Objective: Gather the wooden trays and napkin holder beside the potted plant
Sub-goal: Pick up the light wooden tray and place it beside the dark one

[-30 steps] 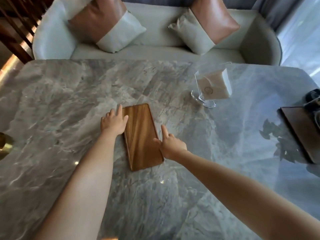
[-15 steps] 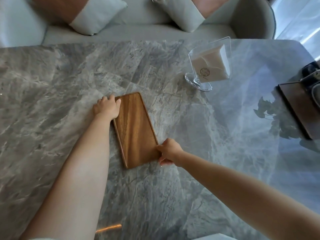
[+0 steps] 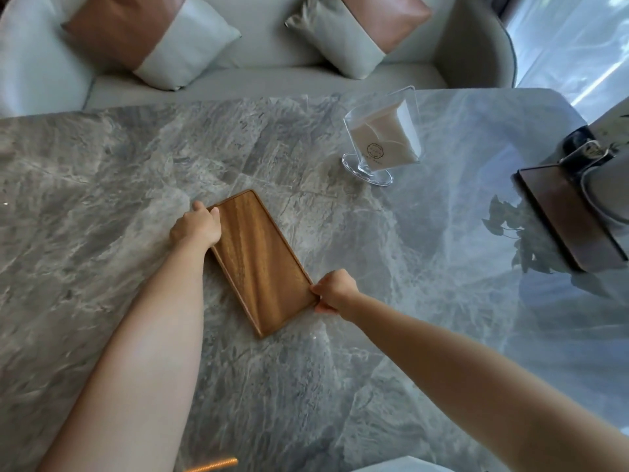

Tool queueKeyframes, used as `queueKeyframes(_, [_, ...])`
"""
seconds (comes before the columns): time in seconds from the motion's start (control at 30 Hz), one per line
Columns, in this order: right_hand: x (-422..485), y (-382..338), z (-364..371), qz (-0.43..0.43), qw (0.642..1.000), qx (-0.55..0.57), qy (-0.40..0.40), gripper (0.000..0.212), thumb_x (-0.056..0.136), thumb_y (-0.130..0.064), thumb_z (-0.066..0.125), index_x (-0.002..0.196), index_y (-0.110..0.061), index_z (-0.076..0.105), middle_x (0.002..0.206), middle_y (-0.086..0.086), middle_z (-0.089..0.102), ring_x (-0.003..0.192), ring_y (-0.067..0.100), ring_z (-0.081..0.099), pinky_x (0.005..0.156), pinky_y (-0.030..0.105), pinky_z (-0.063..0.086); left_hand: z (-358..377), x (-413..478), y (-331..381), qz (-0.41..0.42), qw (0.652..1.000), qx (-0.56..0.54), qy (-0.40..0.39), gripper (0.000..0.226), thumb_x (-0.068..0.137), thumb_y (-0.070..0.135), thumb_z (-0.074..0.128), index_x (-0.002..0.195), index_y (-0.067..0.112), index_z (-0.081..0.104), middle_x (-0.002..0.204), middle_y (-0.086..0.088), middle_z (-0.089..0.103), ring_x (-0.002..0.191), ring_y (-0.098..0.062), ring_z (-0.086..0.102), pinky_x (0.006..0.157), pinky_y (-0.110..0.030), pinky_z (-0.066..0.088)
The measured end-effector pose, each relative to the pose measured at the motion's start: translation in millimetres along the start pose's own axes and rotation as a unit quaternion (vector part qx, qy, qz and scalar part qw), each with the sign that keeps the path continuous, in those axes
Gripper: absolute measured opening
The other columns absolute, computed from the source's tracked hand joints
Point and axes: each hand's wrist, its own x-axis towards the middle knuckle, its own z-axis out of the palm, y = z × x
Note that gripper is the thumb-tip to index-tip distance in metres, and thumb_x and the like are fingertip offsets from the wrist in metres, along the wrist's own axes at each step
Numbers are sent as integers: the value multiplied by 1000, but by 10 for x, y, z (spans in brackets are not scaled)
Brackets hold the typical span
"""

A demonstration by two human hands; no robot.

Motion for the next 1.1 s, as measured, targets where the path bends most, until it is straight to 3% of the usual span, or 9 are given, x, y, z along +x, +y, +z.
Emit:
queueKeyframes(0.13, [-37, -38, -311, -41, 999, -9, 23, 38, 88, -13, 59, 53, -11, 43, 19, -4, 44, 17, 6, 42, 27, 12, 33, -130, -147, 157, -14, 999, -21, 27, 49, 102, 33, 22, 136, -1, 33, 136, -27, 48, 127, -42, 45, 102, -47, 39])
queueKeyframes(0.47, [-192, 8, -1369, -135, 986, 70, 74, 26, 87, -16, 62, 64, -6, 56, 38, 5, 54, 21, 5, 45, 29, 12, 38, -478, -630, 1045, 20, 989, -80, 121, 49, 102, 32, 22, 134, -2, 35, 135, -31, 47, 126, -45, 45, 102, -48, 37])
queueKeyframes(0.57, [-211, 91, -1760, -159, 979, 86, 93, 19, 86, -15, 63, 72, -4, 56, 35, 5, 53, 25, 10, 46, 31, 14, 38, -557, -817, 1435, 42, 985, -85, 143, 49, 102, 33, 22, 133, -2, 37, 134, -32, 49, 125, -45, 47, 101, -48, 38])
queueKeyframes(0.63, [-229, 169, -2027, -169, 976, 89, 100, 20, 86, -14, 62, 71, -4, 55, 44, 10, 54, 33, 15, 48, 34, 17, 40, -577, -931, 1713, 59, 983, -88, 151, 49, 102, 33, 23, 133, -2, 37, 134, -32, 49, 124, -45, 47, 102, -48, 38])
queueKeyframes(0.9, [-235, 676, -3031, -157, 967, 125, 159, 29, 88, -15, 61, 61, -6, 58, 47, 11, 57, 31, 13, 49, 34, 18, 41, -373, -1353, 2926, 132, 977, -94, 140, 47, 101, 33, 26, 129, -2, 41, 133, -32, 50, 124, -45, 48, 101, -47, 39])
queueKeyframes(1.1, [-159, 1150, -3609, -115, 961, 143, 206, 31, 88, -16, 61, 59, -10, 54, 49, 10, 57, 38, 15, 51, 37, 18, 44, 3, -1551, 3710, 197, 974, -73, 87, 50, 101, 34, 23, 132, -3, 39, 134, -31, 50, 124, -45, 47, 101, -48, 39])
